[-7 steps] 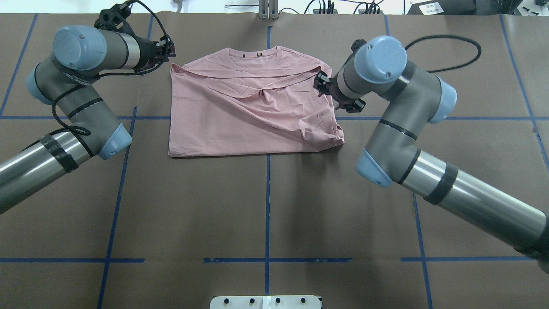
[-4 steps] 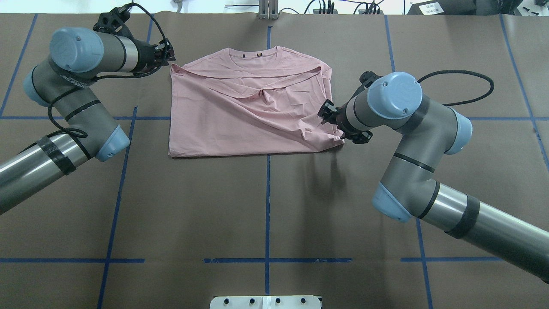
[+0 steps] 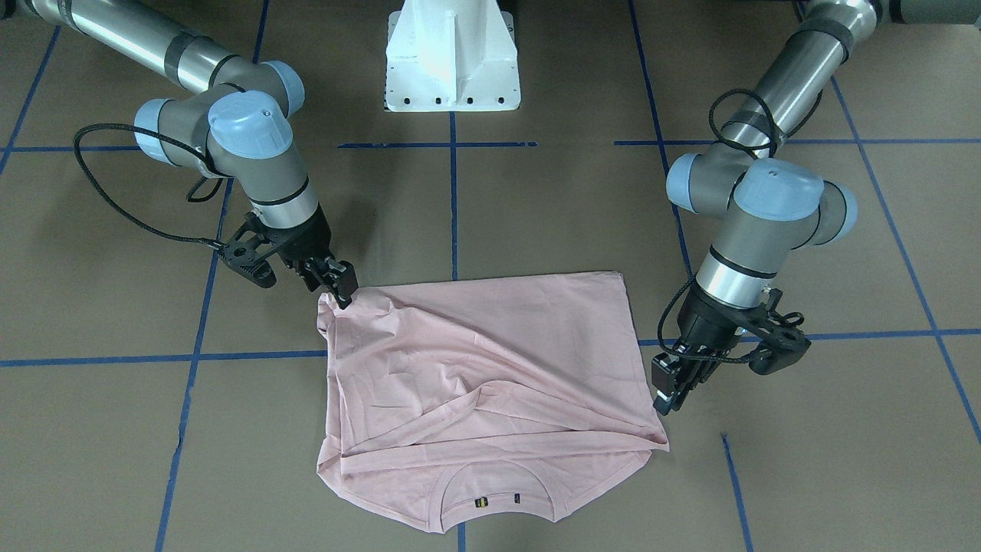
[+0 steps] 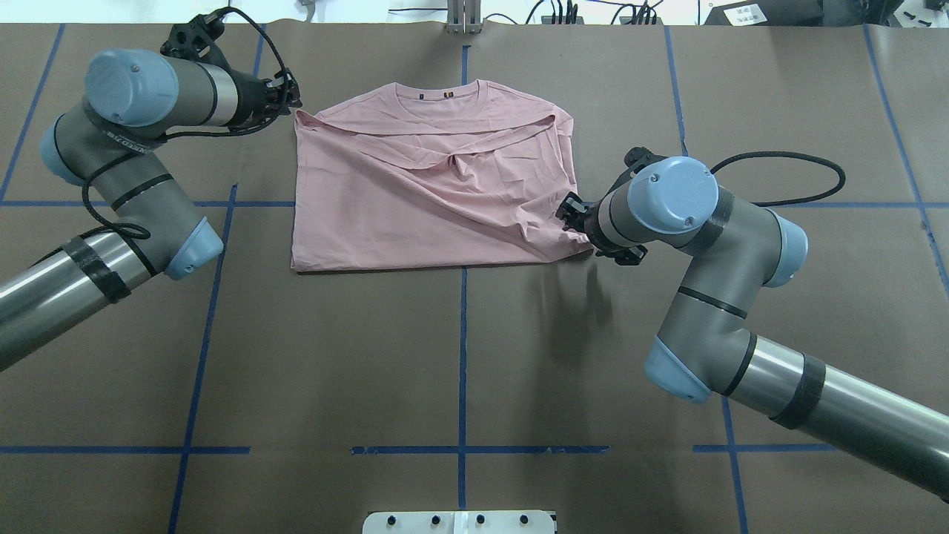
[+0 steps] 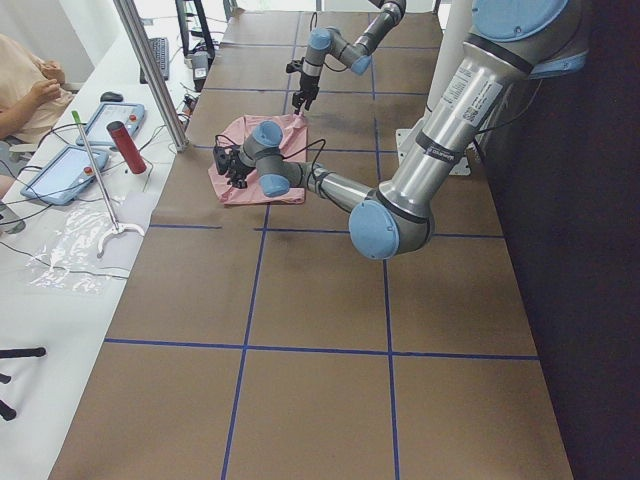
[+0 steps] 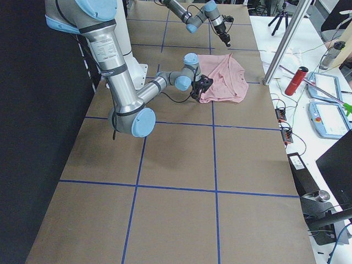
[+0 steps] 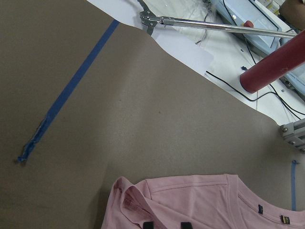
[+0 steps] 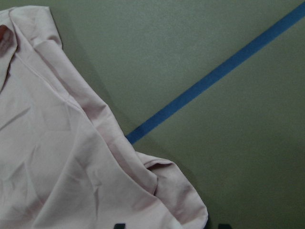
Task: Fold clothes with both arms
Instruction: 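Lower the right gripper to grasp the folded shirt's side edge, then drag the folded shirt toward the robot with the right gripper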
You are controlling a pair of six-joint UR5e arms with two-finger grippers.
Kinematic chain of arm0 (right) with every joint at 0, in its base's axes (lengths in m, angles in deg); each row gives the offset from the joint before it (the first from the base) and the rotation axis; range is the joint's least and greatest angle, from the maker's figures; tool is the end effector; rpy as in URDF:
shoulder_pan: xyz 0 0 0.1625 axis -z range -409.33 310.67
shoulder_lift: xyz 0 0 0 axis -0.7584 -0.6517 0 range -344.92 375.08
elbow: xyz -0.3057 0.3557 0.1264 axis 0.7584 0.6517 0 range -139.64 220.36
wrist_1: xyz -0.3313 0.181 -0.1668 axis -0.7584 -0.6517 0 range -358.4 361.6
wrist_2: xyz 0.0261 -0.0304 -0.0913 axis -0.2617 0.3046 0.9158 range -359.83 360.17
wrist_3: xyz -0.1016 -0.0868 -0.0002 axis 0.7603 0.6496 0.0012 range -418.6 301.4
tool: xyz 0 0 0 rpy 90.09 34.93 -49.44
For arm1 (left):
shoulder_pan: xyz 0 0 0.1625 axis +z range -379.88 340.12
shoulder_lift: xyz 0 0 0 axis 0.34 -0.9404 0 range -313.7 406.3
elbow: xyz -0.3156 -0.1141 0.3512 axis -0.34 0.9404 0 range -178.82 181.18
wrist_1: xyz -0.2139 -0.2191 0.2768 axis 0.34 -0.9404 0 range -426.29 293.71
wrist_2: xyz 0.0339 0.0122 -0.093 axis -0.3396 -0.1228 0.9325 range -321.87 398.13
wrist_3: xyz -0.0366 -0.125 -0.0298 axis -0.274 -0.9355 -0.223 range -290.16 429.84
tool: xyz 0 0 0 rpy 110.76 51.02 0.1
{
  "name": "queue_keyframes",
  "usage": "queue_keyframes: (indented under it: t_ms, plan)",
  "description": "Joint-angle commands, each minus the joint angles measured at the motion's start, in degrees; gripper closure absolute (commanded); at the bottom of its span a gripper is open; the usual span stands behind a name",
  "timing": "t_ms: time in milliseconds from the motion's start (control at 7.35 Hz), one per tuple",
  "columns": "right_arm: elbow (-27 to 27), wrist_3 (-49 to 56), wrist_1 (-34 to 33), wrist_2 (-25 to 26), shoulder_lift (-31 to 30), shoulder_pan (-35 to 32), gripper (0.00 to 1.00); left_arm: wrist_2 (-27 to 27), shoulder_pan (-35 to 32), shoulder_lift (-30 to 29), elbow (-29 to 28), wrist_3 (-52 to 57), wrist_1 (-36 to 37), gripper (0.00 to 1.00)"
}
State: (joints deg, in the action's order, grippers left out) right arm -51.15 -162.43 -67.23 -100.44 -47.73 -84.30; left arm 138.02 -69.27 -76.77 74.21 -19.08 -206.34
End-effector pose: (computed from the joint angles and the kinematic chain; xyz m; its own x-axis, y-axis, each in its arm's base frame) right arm -0.5352 -0.5071 0.4154 0.4058 0.5705 0.7140 -0.5613 0.7722 -0.2979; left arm 0.4376 -0.6801 0.4232 0.2754 -0.2924 -0.9158 0.6404 0.7662 -0.0521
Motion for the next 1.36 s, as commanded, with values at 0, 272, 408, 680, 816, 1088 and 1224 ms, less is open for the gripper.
queue_keyframes:
  t_ms: [0, 272, 408, 680, 816, 1088, 1224]
  plan:
    - [0.9, -0.23, 0.1, 0.42, 0.41, -0.01, 0.71, 0.04, 0.0, -0.07, 0.09, -0.03, 0.04, 0.69]
    - [0.82, -0.15, 0.19, 0.42, -0.2, 0.08, 1.0, 0.04, 0.0, -0.07, 0.45, -0.03, 0.13, 0.69]
    - [0.12, -0.58, 0.19, 0.16, -0.29, -0.01, 1.0, 0.04, 0.0, -0.16, 0.53, -0.21, 0.13, 0.68]
    - [-8.8, -2.6, -1.12, -2.37, -5.44, 1.12, 1.0, 0.21, 0.0, -0.16, 2.11, -0.47, 0.48, 0.68]
    - [-18.6, -2.78, -3.74, -2.74, -12.35, 3.74, 1.0, 0.21, 0.0, -0.25, 2.29, -0.47, 0.31, 0.68]
    - [-34.54, -9.14, -11.99, -3.18, -20.83, 12.51, 1.0, 0.39, 0.26, -0.16, 3.78, -0.65, 0.04, 0.68]
    - [-39.82, -11.55, -14.37, -5.09, -24.43, 16.3, 1.0, 2.13, 0.35, -0.16, 4.4, -0.65, 0.04, 0.68]
